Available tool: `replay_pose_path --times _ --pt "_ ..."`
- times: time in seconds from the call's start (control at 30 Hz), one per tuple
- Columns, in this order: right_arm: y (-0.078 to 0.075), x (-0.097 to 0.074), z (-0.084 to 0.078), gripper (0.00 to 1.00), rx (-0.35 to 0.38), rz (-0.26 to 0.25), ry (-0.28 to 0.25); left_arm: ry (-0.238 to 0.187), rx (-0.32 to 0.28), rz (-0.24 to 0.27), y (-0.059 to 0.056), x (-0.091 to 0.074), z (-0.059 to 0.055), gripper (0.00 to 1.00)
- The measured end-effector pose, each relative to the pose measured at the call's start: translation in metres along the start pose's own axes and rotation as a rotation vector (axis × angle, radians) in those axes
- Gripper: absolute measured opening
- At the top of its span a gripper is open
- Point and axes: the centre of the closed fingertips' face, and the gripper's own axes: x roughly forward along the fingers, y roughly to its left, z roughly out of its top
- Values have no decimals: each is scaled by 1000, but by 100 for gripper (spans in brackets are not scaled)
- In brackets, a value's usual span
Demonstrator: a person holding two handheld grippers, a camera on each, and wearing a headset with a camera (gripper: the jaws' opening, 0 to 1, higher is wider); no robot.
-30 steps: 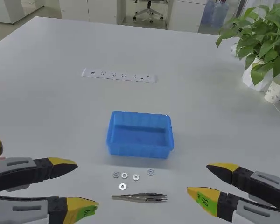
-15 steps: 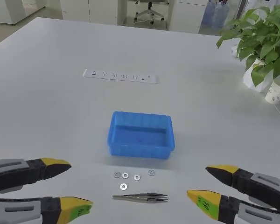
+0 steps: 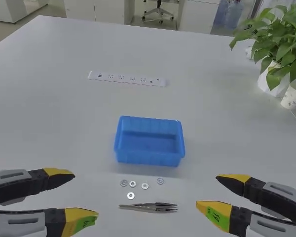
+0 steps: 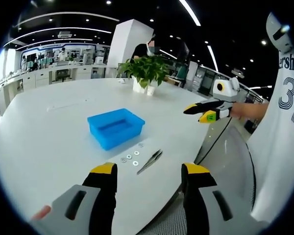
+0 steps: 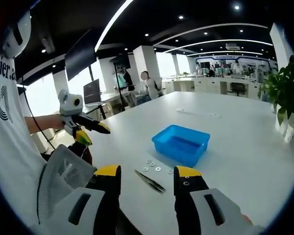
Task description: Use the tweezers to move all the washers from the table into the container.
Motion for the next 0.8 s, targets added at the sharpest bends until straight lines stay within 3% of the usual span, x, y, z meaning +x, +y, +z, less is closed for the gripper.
replay_pose_path --times 0.1,0.23,0.8 --pt "0 1 -1 44 -4 2 5 8 -5 -8 -1 2 -4 58" --pt "0 2 -3 44 -6 6 16 -47 -41 -31 -4 5 2 56" --pt "-1 11 -15 43 -6 23 52 -32 -41 -54 -1 16 -5 54"
